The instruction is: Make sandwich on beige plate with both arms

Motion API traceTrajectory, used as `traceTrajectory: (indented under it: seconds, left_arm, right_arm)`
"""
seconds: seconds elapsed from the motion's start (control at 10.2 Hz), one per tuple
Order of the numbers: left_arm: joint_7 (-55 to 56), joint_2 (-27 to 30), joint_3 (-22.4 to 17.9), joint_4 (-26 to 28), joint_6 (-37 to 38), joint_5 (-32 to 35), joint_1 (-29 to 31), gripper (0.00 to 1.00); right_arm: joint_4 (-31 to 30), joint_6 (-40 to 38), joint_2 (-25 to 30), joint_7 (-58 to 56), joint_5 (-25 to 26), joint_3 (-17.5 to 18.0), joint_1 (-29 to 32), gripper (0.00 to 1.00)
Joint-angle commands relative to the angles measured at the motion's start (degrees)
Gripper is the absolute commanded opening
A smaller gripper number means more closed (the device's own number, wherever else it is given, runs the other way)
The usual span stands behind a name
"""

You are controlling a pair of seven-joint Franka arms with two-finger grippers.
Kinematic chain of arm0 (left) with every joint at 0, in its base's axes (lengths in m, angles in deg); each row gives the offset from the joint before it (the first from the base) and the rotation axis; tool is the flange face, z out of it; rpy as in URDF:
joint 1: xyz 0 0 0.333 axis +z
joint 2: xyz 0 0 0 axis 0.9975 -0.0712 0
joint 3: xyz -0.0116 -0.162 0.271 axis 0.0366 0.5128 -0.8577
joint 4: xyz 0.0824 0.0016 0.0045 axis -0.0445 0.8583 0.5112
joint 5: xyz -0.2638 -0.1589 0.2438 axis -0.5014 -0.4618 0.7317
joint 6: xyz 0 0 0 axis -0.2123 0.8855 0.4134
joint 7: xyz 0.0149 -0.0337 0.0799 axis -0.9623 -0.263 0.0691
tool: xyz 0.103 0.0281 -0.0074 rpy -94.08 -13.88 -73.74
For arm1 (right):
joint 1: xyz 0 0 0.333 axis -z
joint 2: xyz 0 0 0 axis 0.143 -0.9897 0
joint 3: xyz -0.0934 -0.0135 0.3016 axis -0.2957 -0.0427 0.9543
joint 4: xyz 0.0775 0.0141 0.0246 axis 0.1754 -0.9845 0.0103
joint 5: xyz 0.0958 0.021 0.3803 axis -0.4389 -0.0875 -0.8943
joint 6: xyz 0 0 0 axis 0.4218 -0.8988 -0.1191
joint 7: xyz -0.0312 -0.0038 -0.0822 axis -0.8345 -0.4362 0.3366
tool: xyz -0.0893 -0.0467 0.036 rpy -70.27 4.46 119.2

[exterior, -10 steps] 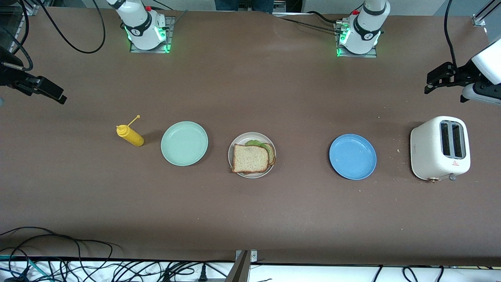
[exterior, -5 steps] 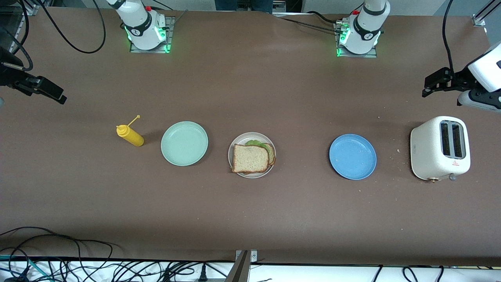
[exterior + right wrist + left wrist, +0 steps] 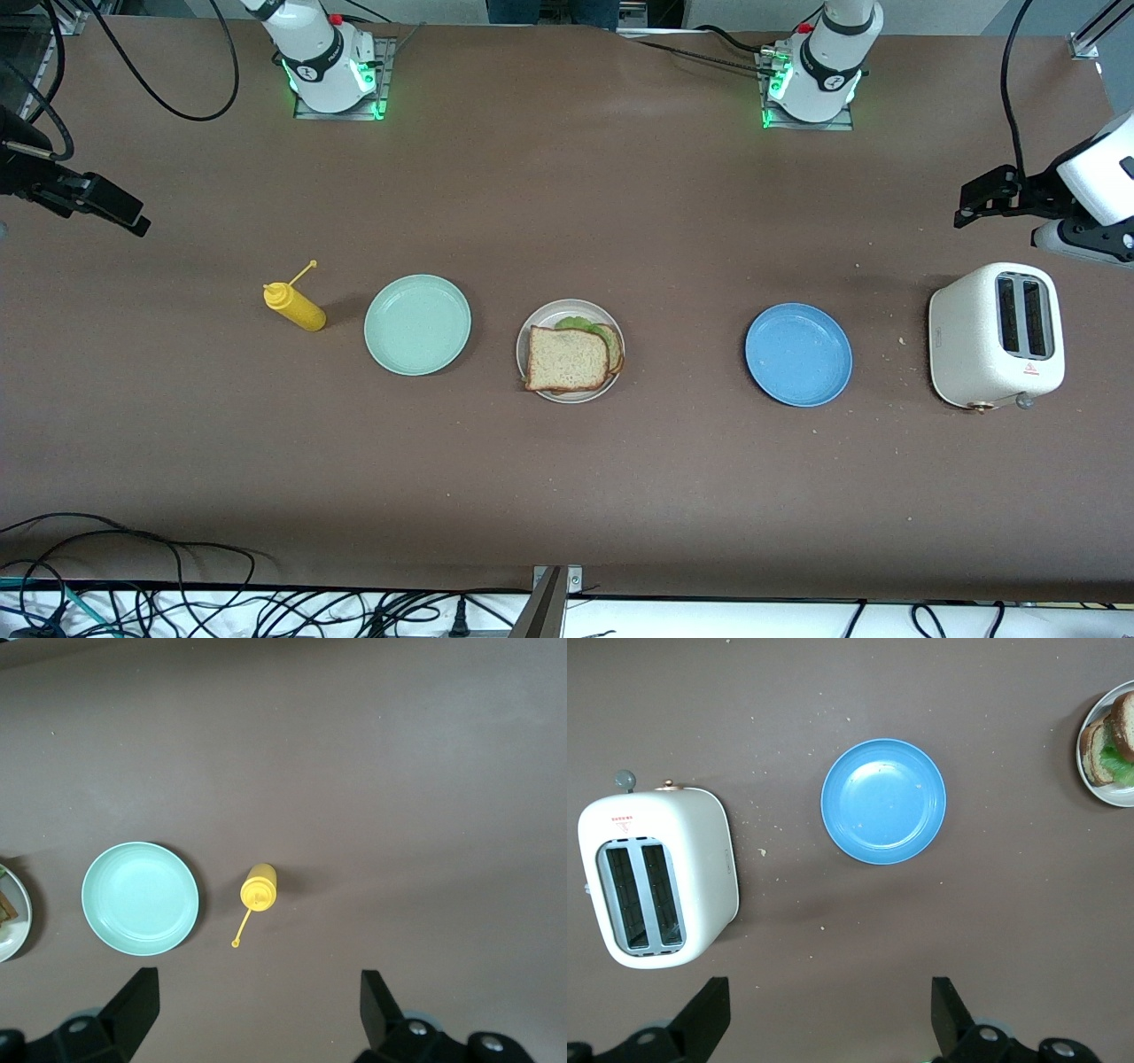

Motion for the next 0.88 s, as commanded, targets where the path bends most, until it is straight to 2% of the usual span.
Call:
traceTrajectory:
  seconds: [0.0, 0.2, 0.29, 0.49, 0.59, 0.79]
  left_arm:
    - [-0.5, -0.2, 0.0, -0.5, 0.2, 1.2, 0.4, 1.00]
    - [-0.4, -1.9, -0.2, -0.6, 0.1, 3.4, 0.0, 1.00]
    - [-0.4, -2.3, -1.8, -0.6, 0.1, 4.5, -2.0, 1.00]
    - [-0.3, -2.0, -15.5, -0.7, 0.3, 4.3, -14.9, 1.00]
    - [-0.4, -2.0, -17.0, -0.7, 0.3, 4.1, -16.0, 1.00]
    - [-0.4, -1.9, -16.8, -0.8, 0.4, 4.0, -16.0, 1.00]
  right_arm:
    - [1.3, 0.0, -0.4, -0.9, -1.0, 0.2, 0.5, 1.00]
    - [1.3, 0.2, -0.4, -1.0, -1.1, -0.3, 0.6, 1.00]
    - [1.3, 0.2, -0.4, -1.0, -1.1, -0.3, 0.6, 1.00]
    - [1.3, 0.2, -0.4, -1.0, -1.1, -0.3, 0.6, 1.00]
    - [1.3, 0.2, -0.4, -1.0, -1.1, -0.3, 0.6, 1.00]
    - [1.3, 0.2, -0.4, -1.0, -1.1, -0.3, 0.9, 1.00]
